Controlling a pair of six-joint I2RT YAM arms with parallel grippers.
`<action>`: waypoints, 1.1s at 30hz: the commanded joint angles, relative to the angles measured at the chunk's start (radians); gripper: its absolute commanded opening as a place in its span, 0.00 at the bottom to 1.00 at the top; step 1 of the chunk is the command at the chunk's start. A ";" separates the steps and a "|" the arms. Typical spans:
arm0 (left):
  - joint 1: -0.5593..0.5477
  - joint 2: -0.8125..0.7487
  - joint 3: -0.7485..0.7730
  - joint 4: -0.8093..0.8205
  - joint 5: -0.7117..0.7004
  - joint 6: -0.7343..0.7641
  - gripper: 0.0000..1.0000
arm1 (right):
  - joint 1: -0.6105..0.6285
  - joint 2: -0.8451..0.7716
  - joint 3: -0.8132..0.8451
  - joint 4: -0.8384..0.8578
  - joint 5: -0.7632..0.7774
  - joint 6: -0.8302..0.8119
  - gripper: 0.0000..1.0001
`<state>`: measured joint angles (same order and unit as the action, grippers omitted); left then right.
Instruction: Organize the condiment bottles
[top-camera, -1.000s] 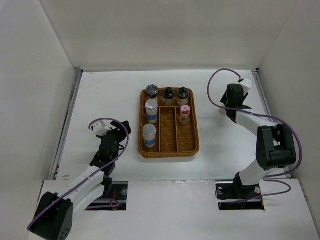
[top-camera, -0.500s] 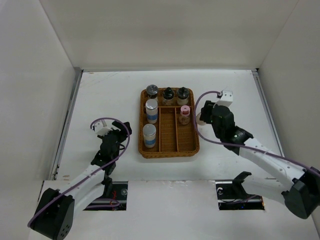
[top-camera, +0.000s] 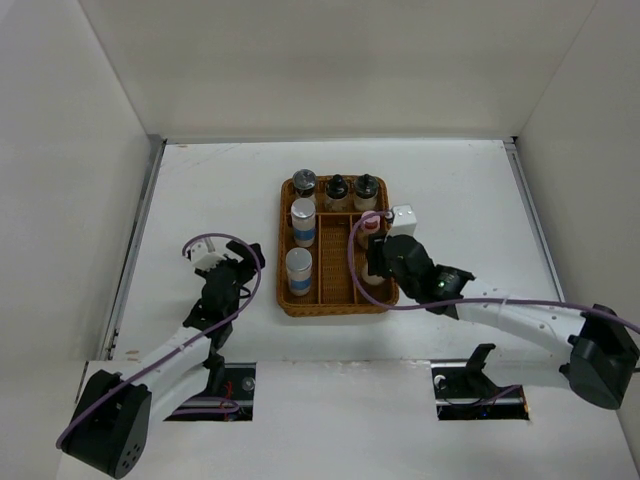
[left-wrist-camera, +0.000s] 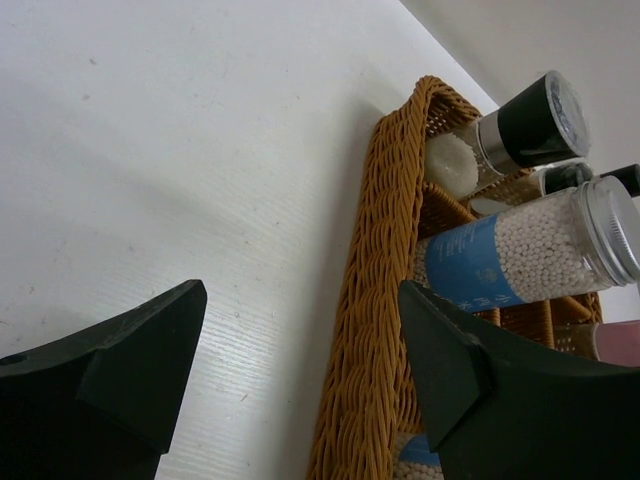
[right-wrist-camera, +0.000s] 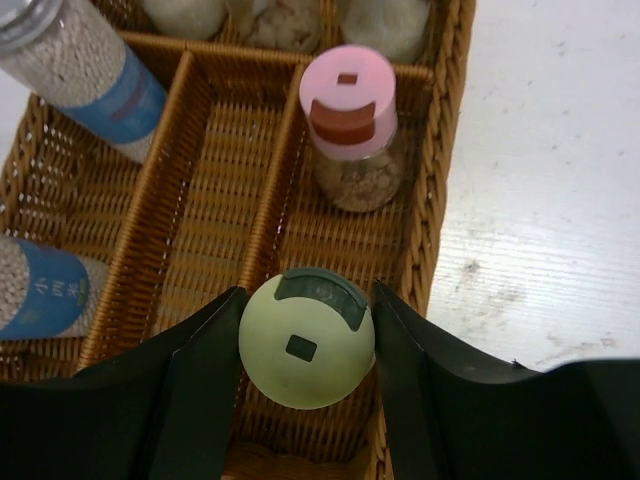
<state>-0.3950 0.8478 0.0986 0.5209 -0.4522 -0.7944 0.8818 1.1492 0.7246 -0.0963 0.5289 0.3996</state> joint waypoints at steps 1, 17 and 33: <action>0.003 0.026 0.052 0.042 0.006 0.014 0.78 | 0.015 0.035 -0.017 0.095 -0.015 0.025 0.48; 0.008 -0.044 0.127 -0.160 -0.006 0.014 1.00 | 0.026 -0.018 -0.076 0.181 0.003 -0.005 1.00; -0.003 -0.053 0.335 -0.444 0.006 -0.025 1.00 | -0.254 -0.298 -0.339 0.362 0.149 0.157 1.00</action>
<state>-0.4004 0.7757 0.3550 0.1467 -0.4530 -0.8024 0.6472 0.8745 0.3996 0.1719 0.6418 0.4931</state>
